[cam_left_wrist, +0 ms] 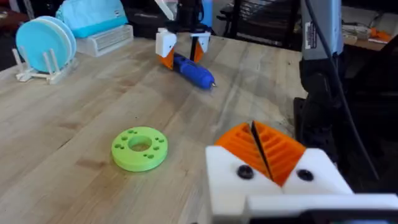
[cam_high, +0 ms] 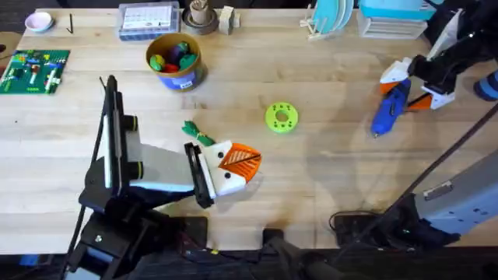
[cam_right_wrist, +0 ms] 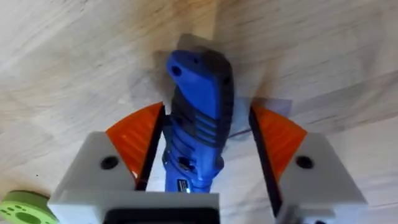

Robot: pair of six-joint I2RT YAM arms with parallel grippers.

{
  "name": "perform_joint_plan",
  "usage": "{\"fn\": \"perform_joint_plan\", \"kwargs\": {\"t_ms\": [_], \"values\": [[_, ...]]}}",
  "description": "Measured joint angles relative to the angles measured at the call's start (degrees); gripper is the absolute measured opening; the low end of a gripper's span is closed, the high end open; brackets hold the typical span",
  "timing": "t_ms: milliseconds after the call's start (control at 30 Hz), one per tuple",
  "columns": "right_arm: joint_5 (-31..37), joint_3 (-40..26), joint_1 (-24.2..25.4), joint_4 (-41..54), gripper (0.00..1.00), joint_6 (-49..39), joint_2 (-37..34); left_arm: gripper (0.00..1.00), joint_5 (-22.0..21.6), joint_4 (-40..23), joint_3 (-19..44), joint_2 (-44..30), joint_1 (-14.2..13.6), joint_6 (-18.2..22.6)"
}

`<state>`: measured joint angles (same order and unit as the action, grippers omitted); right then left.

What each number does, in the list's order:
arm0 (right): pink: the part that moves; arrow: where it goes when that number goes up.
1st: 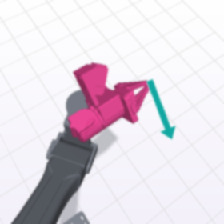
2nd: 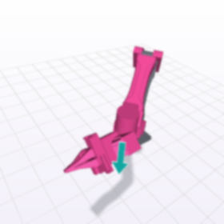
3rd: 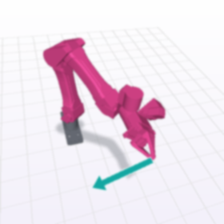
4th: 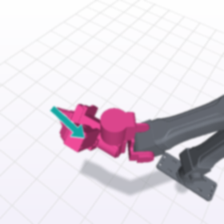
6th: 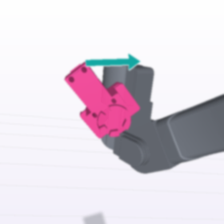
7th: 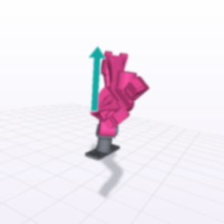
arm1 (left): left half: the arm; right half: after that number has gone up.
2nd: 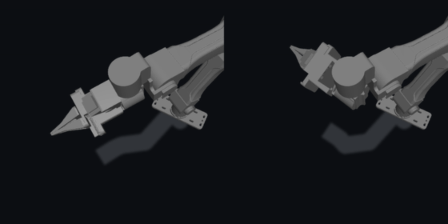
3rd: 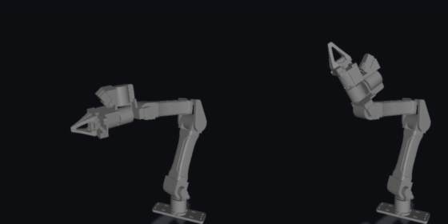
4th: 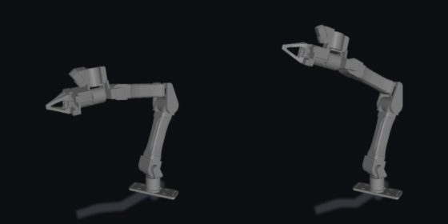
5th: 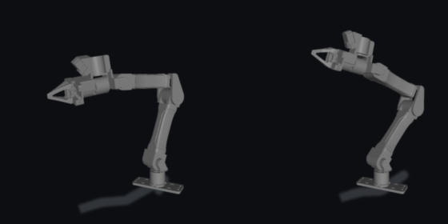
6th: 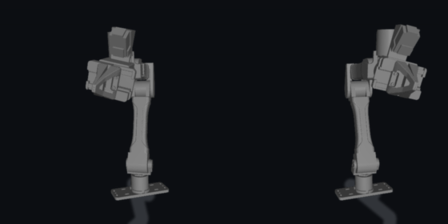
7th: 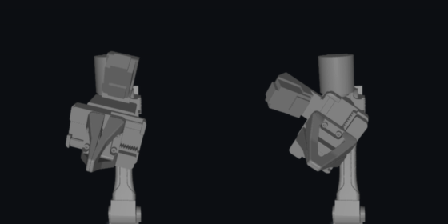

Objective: Pick up the gripper from the table and insert it into the empty holder that is missing its gripper. Then pick up a screw, insert it into the mounting hole, and use the screwdriver to tighten it. Finally, clean up the table by picking up the vegetable and placing it into the bucket.

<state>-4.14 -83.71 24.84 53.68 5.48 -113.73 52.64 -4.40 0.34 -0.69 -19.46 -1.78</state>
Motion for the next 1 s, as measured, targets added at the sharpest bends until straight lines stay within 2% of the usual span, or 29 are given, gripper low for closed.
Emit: {"fn": "perform_joint_plan", "kwargs": {"t_ms": [100,167,200,333,633,767,1000], "values": [[0.24,0.0,0.0,-0.52,0.841,0.0,-0.02,0.004,0.0,0.0,0.0,0.0,-0.02,0.0],[0.39,0.0,0.09,-0.58,0.778,-0.03,0.0,0.004,0.0,0.0,0.0,0.0,0.0,0.0],[0.27,0.0,0.15,-0.8,0.737,-0.05,0.0,0.004,0.0,0.0,0.0,0.0,0.0,0.0],[0.21,0.0,0.2,-1.13,0.46,-0.18,-0.02,0.004,-0.07,0.0,0.0,0.0,0.0,0.0],[0.28,0.0,0.24,-1.7,0.094,-0.57,-0.39,0.004,-0.13,0.02,0.0,0.0,0.0,0.0],[0.17,0.0,0.24,-1.76,0.017,-0.83,-0.39,0.004,-0.13,0.01,0.0,0.0,0.0,0.0],[-0.27,-0.95,0.19,1.37,0.022,-1.34,-0.87,0.004,-0.13,0.02,0.0,0.0,-0.01,0.0]]}}
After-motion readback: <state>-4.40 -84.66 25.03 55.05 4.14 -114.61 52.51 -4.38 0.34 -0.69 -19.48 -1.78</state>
